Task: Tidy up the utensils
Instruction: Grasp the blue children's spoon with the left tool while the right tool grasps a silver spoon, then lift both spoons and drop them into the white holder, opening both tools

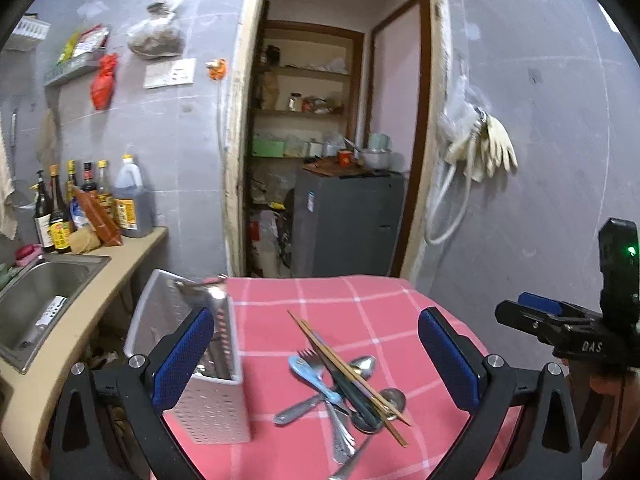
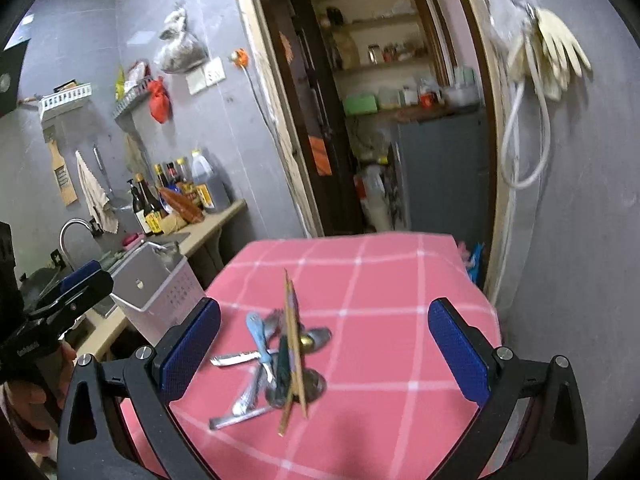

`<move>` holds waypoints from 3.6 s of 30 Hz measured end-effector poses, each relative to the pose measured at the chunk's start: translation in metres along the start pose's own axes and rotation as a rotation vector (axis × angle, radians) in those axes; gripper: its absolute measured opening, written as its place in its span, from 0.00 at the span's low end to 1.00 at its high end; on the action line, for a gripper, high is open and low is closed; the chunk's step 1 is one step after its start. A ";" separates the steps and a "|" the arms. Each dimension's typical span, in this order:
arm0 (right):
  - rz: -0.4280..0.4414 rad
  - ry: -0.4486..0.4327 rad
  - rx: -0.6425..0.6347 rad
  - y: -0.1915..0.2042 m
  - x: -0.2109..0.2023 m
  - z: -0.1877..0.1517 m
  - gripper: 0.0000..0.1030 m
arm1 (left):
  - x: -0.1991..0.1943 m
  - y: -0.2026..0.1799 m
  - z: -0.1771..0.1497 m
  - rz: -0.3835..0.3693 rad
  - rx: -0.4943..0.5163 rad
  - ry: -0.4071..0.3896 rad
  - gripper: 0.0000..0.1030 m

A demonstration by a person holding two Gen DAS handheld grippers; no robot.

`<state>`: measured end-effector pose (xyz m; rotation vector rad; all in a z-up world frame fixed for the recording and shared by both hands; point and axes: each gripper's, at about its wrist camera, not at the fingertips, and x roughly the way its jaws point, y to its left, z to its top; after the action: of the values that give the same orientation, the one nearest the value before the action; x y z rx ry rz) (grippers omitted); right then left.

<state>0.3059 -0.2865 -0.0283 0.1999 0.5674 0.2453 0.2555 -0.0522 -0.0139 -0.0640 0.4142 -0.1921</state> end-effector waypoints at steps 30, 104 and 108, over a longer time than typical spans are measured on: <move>0.250 0.374 0.119 -0.051 0.154 -0.057 0.29 | 0.165 -0.014 -0.070 0.197 -0.198 0.484 0.48; -0.181 0.031 -0.024 0.016 0.046 0.065 0.02 | 0.095 0.020 0.041 -0.122 -0.292 0.206 0.08; -0.179 -0.024 -0.070 0.042 0.025 0.089 0.02 | 0.075 0.033 0.072 -0.147 -0.280 0.145 0.08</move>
<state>0.3683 -0.2503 0.0427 0.0831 0.5486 0.0894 0.3576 -0.0331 0.0186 -0.3583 0.5796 -0.2837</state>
